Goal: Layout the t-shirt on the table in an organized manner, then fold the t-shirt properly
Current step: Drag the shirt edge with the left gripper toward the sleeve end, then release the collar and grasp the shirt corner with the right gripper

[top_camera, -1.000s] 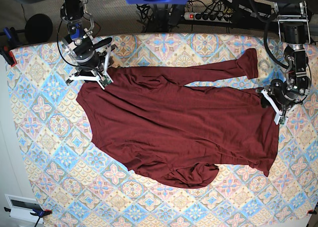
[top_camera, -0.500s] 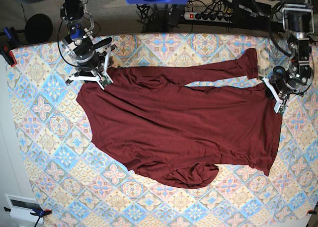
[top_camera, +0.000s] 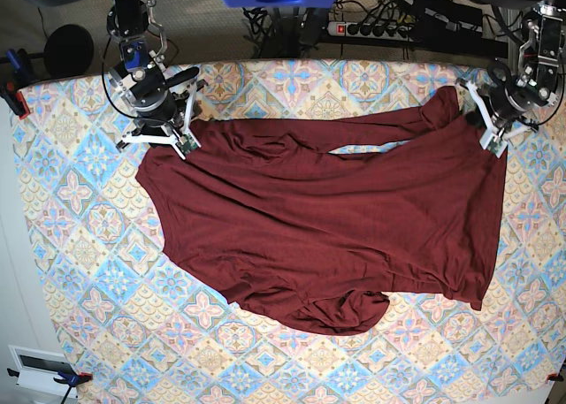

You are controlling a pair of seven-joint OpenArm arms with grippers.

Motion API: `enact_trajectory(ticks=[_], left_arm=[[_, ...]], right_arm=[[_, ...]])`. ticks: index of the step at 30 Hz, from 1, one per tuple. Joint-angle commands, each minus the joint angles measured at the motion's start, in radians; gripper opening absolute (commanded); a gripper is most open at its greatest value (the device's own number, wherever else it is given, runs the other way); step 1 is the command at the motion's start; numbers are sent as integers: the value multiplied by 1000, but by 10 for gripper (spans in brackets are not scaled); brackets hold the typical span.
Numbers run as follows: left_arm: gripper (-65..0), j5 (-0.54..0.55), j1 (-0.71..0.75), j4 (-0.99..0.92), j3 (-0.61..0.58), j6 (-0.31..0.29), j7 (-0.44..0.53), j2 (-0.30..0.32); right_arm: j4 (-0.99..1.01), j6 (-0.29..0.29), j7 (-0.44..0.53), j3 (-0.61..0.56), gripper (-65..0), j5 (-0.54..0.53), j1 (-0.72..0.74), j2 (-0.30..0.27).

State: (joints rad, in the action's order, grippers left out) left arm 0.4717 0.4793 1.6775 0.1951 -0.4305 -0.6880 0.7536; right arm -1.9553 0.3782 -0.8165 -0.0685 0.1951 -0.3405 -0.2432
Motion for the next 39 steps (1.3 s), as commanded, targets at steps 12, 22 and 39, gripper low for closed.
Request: enact_trajectory(ticks=[12, 22, 39], left_arm=[[-649, -207, 37, 9, 20, 6, 27, 4], [-648, -287, 8, 0, 231, 6, 27, -139], [-647, -285, -14, -63, 229, 6, 21, -168]], right_arm=[[-14, -6, 15, -55, -539, 1, 10, -6], [38, -9, 6, 51, -477, -24, 156, -9], [403, -8, 4, 296, -429, -449, 341, -15]])
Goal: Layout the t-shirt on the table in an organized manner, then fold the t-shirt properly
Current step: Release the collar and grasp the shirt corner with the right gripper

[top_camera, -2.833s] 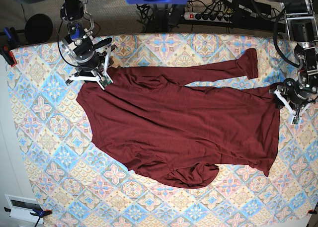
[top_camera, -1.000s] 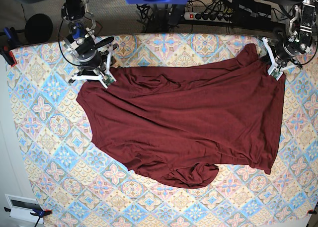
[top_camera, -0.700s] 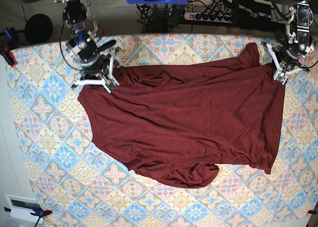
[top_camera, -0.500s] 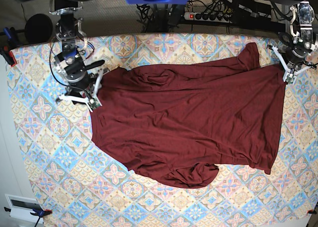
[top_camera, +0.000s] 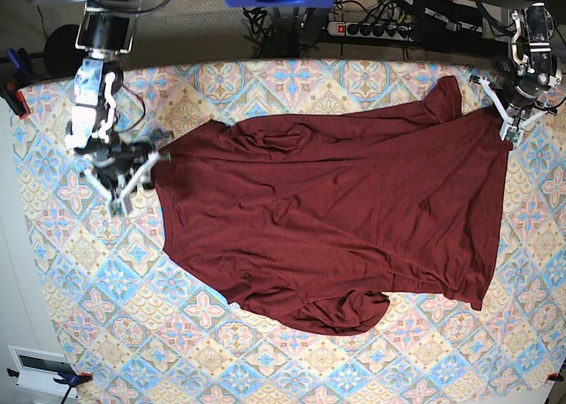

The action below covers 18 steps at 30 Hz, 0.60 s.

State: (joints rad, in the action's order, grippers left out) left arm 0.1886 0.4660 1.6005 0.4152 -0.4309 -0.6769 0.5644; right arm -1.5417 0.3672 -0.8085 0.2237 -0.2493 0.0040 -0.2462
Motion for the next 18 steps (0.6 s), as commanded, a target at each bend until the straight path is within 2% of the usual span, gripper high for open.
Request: enact_trajectory(ticks=[1, 6, 11, 15, 18], left_arm=[[-647, -2, 0, 14, 9, 7, 10, 21], [-596, 13, 1, 13, 9, 7, 10, 21], [-495, 125, 3, 13, 9, 7, 7, 24], [-410, 193, -6, 14, 11, 7, -63, 26], [-365, 317, -6, 14, 64, 7, -91, 30]], right_arm=[[-10, 3, -4, 4, -425, -5, -3, -12], [-6, 3, -4, 4, -424, -5, -3, -12], [36, 3, -4, 1, -424, -5, -2, -12], [80, 5, -4, 1, -424, -5, -2, -12], [86, 5, -4, -8, -424, -5, -2, -12]])
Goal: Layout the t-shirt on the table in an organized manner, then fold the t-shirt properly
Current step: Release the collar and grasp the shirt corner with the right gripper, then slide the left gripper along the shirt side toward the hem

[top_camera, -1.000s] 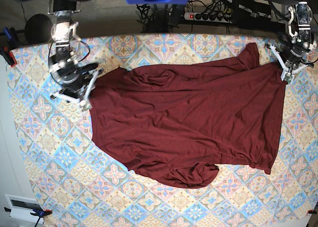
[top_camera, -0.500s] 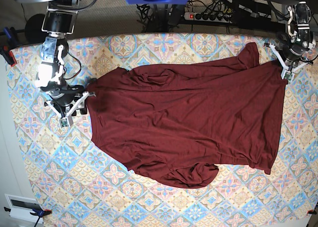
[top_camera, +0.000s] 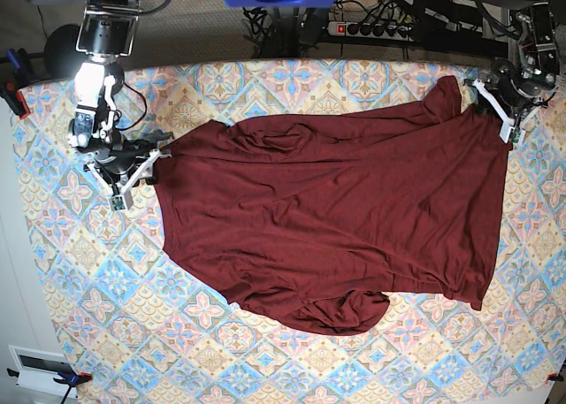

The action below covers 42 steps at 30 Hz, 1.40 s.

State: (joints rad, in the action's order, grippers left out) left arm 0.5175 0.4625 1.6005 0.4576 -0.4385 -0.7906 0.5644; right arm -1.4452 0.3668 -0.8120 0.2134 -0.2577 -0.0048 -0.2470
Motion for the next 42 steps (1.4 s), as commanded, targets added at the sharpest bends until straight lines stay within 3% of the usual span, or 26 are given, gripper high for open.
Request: enact_trajectory(ticks=[1, 8, 15, 17, 22, 29, 33, 37, 42], left_arm=[[-355, 36, -3, 14, 74, 14, 21, 26], [-339, 258, -57, 8, 281, 14, -132, 24], [-339, 263, -199, -141, 350, 14, -177, 24], [-339, 257, -245, -196, 349, 14, -174, 24], [-339, 126, -388, -276, 290, 14, -172, 1], [-337, -96, -568, -322, 280, 14, -171, -111], [-337, -199, -623, -322, 269, 14, -118, -169], [-338, -244, -631, -322, 146, 14, -66, -180], [-337, -248, -635, -365, 126, 14, -13, -185]], right_arm=[[-10, 5, 0, -15, -424, 4, 7, -12], [-13, 5, 4, -95, -424, 4, 6, -12], [-2, 5, 7, -150, -431, 4, 7, -10], [11, 5, 7, -156, -470, 4, 7, -10], [70, 5, 10, -142, -650, 4, 9, -10], [71, 5, 9, 39, -650, 5, 35, -12], [73, 5, 10, 103, -650, 5, 35, -58], [73, 5, 10, 116, -650, 4, 35, -105], [82, 5, 12, 117, -650, 5, 90, -133]])
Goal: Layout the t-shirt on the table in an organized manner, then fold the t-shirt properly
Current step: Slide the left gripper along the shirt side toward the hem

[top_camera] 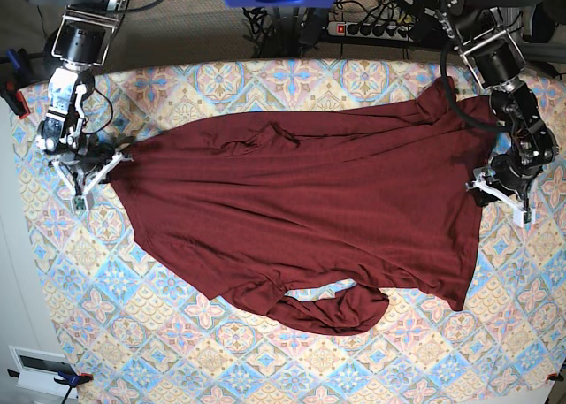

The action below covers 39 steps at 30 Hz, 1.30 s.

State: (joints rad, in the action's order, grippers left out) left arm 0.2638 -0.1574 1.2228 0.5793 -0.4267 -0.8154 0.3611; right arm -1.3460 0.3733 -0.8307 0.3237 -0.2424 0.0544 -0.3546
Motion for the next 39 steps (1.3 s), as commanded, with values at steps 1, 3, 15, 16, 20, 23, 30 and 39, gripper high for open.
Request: enact_trajectory(ticks=[1, 3, 15, 16, 20, 23, 30, 39], left_arm=[[-337, 5, -26, -7, 3, 2, 18, 19], [-336, 4, -61, -64, 3, 2, 20, 5], [-341, -34, -106, -179, -101, 4, 93, -3], [-349, -50, -104, -179, -137, 4, 107, -3], [-524, -57, -112, -205, -206, 4, 146, -3], [-650, -68, -178, -295, -206, 13, 192, -18], [-650, -67, -324, -498, -209, 179, 333, 11], [-650, -67, -453, -648, -212, 249, 474, 36]], right_arm=[[-2, -1, 30, 9, -650, -10, 45, -27], [32, -1, 30, 9, -650, -8, 68, -36], [58, -1, 30, -1, -650, -8, 117, -48], [58, -1, 30, -1, -650, -8, 117, -48], [50, -1, 30, -1, -650, -8, 114, -48], [47, -1, 30, -1, -650, -8, 111, -48], [46, -1, 30, -1, -650, -8, 111, -48], [46, -1, 30, -1, -650, -8, 109, -48]])
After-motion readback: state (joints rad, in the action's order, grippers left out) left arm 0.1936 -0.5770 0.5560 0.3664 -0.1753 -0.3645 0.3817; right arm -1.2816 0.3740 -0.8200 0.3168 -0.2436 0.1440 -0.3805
